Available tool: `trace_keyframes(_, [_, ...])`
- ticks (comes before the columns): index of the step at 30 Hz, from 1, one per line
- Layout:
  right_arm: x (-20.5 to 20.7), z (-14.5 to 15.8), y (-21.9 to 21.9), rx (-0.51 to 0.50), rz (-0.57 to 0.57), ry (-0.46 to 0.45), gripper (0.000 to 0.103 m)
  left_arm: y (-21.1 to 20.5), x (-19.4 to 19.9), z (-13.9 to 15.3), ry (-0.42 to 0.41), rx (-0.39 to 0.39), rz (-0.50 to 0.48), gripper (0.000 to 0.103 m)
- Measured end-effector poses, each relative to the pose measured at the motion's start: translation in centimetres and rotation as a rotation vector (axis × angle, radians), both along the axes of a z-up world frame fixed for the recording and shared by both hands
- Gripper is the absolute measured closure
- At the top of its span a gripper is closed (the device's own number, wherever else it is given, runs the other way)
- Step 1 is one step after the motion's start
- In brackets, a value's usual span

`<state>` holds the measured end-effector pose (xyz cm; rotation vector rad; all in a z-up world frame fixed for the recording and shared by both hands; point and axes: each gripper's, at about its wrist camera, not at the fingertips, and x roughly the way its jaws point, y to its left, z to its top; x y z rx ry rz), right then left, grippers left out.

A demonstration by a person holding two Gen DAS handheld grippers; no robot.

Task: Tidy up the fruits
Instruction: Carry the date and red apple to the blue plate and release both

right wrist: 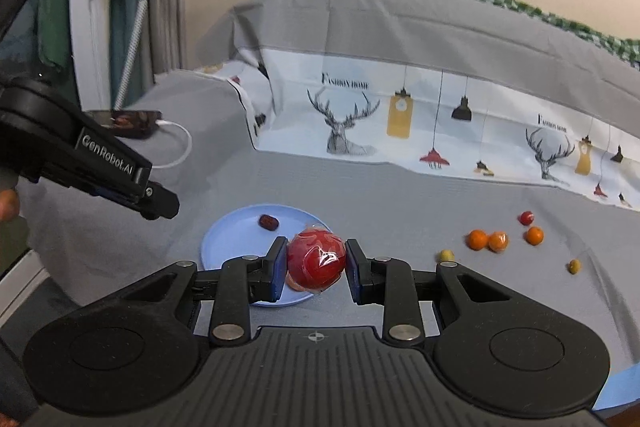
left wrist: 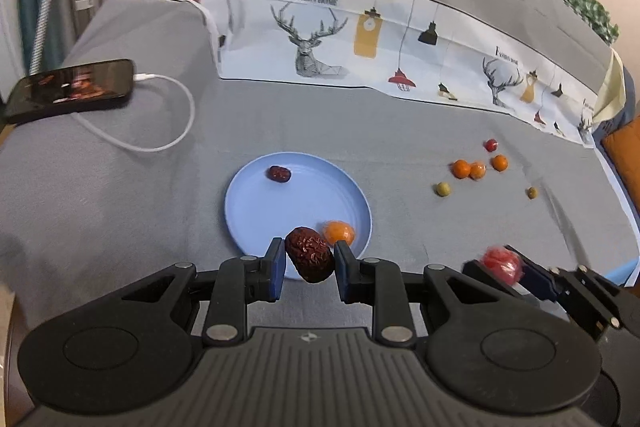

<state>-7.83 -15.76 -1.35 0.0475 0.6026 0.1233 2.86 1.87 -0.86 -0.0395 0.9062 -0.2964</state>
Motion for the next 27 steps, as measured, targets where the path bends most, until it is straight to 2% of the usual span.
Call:
trace_keyframes(12, [10.3,-5.4,3.4,-0.033,0.052,0.139,0.072,-0.7,9.2,-6.1,0.103,0.046,0.041,0.075])
trace_keyframes(16, [13.5,-7.9,4.6,-0.133,0.078,0.150,0.072,-1.2,11.9,-8.2,0.139,0.040,-0.001,0.075])
trace_keyframes(18, [14.8,-9.1,4.7,-0.130,0.085,0.181,0.072,-1.6,13.1,-9.3,0.138,0.060,-0.009,0.075])
trace_keyframes(27, [17.8,-12.0,5.5,-0.122,0.144,0.250,0.072,-2.4,16.9,-13.3,0.144,0.146,-0.001,0.074])
